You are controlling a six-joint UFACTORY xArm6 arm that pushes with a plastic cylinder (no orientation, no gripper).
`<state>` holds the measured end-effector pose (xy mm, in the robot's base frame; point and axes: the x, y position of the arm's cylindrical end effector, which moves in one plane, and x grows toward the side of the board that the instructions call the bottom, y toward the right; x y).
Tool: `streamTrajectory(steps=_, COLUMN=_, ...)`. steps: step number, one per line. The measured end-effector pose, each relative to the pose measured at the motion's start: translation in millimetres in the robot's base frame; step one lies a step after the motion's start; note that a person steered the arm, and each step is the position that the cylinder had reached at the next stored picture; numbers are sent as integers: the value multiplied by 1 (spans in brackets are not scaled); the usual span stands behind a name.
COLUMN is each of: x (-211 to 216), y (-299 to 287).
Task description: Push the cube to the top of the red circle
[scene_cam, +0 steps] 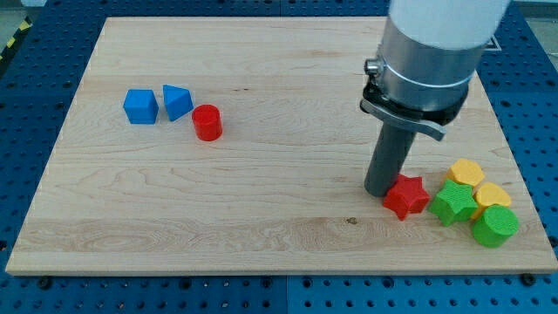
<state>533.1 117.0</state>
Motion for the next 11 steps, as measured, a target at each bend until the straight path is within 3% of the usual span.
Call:
streamTrajectory(steps=1, x=5, y=-12)
streamTrajectory(steps=3, x=-5, y=-197)
streamTrajectory(steps=5, x=-71, y=-371)
streamTrajectory(steps=6, x=-103, y=-376)
streamTrajectory(steps=7, x=-108, y=-368)
streamTrajectory(steps=10, x=-119, y=-236)
streamTrajectory(steps=11, x=-119, y=-249)
